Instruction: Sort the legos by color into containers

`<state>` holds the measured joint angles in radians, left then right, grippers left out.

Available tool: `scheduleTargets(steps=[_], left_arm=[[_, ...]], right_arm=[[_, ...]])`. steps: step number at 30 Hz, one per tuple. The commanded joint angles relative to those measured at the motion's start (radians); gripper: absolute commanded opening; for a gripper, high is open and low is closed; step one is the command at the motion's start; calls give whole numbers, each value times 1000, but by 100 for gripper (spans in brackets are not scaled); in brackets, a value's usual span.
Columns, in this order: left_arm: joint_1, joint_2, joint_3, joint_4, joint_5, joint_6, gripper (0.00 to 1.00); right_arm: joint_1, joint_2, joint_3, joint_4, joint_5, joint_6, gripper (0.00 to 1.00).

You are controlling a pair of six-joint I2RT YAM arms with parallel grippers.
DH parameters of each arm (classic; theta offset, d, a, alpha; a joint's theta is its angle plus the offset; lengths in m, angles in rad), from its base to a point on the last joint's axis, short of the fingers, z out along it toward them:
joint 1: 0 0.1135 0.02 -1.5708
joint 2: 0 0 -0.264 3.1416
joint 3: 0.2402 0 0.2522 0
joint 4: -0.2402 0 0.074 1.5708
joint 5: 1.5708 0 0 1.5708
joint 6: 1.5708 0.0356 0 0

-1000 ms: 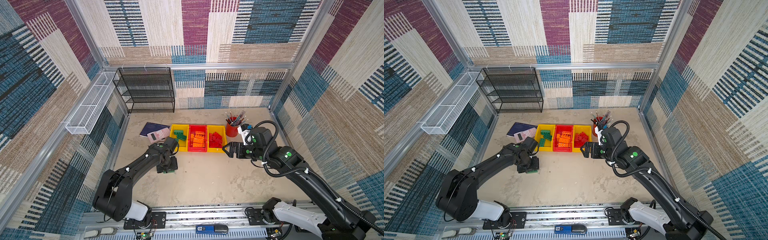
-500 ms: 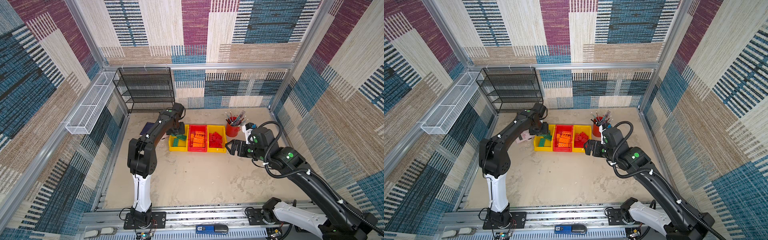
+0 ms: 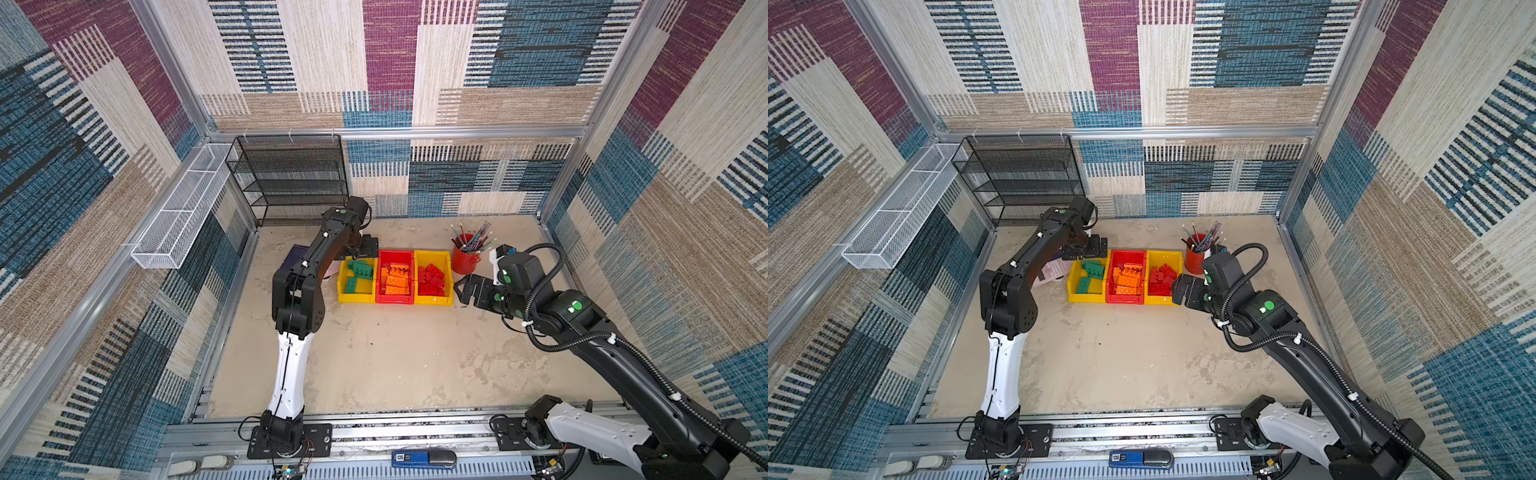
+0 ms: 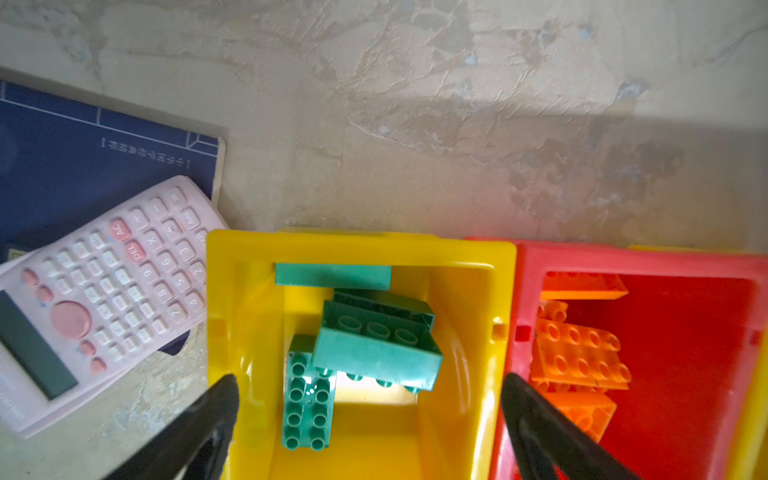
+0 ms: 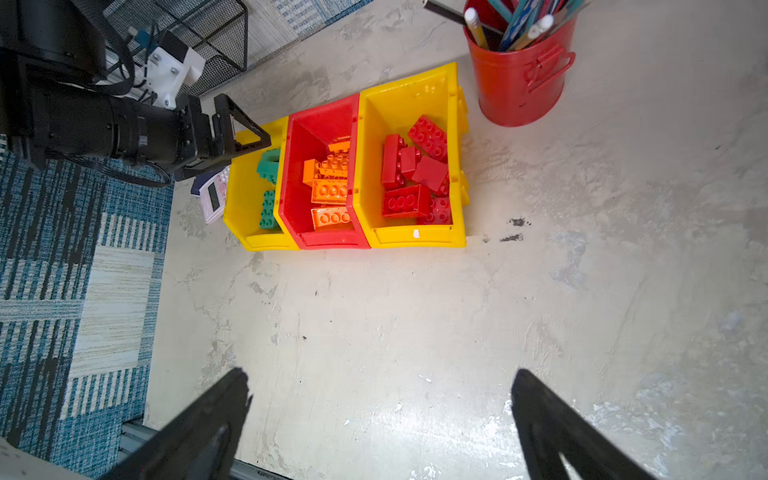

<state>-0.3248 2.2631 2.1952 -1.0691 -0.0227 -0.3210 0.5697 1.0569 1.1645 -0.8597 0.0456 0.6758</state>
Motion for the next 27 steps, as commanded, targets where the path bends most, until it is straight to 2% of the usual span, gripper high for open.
scheduleTargets(steps=[1,7,15,18,23,27], left_arm=[[4,-91,-63,22,-33,39,99],[28,-375,-379,197,-154,51,99],[92,-867,-951,454,-290,35,99],[116,-1049,-1148,549,-325,48,99],[121,-1341,-1462,761,-430,165,99],[133,-1502,-1629,872,-481,200,99]], right_arm=[[-1,24,12,50,-7,-14,99],[-9,28,-31,156,7,-92,100],[-51,22,-69,298,28,-247,100],[-93,75,-65,313,-59,-294,100],[-138,170,-86,331,-54,-301,100],[-180,172,-118,390,-123,-343,100]])
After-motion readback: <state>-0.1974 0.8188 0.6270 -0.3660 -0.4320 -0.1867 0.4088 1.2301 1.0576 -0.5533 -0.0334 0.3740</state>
